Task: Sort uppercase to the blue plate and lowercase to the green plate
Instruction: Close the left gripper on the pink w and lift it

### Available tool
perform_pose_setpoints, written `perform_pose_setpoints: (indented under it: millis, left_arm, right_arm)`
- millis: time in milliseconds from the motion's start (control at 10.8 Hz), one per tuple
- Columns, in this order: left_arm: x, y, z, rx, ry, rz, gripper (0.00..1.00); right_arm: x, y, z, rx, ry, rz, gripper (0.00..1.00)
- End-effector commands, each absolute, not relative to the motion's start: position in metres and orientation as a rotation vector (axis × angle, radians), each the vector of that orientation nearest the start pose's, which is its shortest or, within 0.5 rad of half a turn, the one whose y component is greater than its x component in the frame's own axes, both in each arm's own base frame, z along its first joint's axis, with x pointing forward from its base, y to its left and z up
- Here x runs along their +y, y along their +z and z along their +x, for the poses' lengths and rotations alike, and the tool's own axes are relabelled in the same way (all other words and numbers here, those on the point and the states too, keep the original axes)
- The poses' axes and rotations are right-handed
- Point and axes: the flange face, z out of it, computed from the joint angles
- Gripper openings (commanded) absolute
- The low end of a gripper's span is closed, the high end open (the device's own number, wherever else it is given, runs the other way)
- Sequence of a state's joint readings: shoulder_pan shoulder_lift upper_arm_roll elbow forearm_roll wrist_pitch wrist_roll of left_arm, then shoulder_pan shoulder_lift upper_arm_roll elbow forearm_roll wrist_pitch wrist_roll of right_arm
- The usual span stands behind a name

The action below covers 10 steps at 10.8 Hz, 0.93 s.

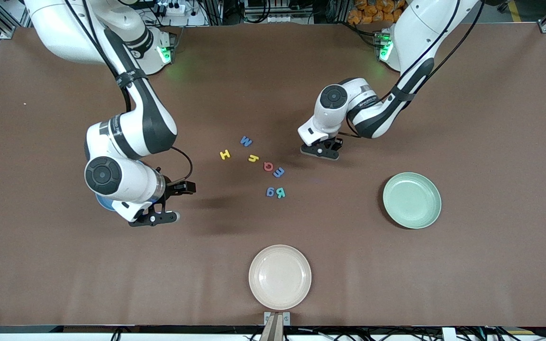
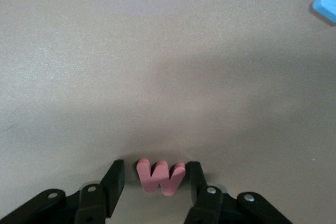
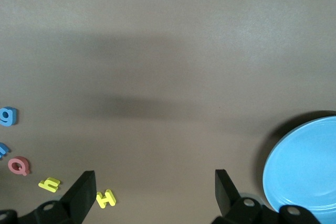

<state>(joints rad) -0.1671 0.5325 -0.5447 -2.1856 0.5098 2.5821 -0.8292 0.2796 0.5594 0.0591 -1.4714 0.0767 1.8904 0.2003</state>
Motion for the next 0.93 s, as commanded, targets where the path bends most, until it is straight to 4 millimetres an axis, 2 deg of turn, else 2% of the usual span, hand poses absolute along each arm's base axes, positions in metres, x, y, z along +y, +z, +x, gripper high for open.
perform_pose_setpoints:
  millis: [0, 186, 465, 651, 744, 837]
  left_arm:
    - [-0.370, 0.167, 0.410, 0.439, 0.003, -3.103, 0.41]
    - [-0.370, 0.171, 0.413, 0.441, -0.008, -3.104, 0.27]
    - [-0.364, 0.185, 0.422, 0.440, -0.049, -3.097, 0.18]
    - [-0.349, 0.205, 0.436, 0.412, -0.088, -3.077, 0.08]
    - [-0.345, 0.218, 0.441, 0.418, -0.110, -3.067, 0.06]
    - [-0.340, 0.228, 0.446, 0.401, -0.119, -3.051, 0.04]
  right_arm:
    - [0.238, 0.344, 0.650, -0.124, 0.259, -3.059, 1.00]
    - [0.237, 0.346, 0.650, -0.122, 0.257, -3.059, 1.00]
    - [0.240, 0.345, 0.651, -0.125, 0.244, -3.056, 1.00]
    - [0.246, 0.339, 0.650, -0.134, 0.249, -3.056, 1.00]
    - [0.250, 0.339, 0.648, -0.146, 0.247, -3.055, 1.00]
    - [0.263, 0.337, 0.644, -0.176, 0.243, -3.056, 1.00]
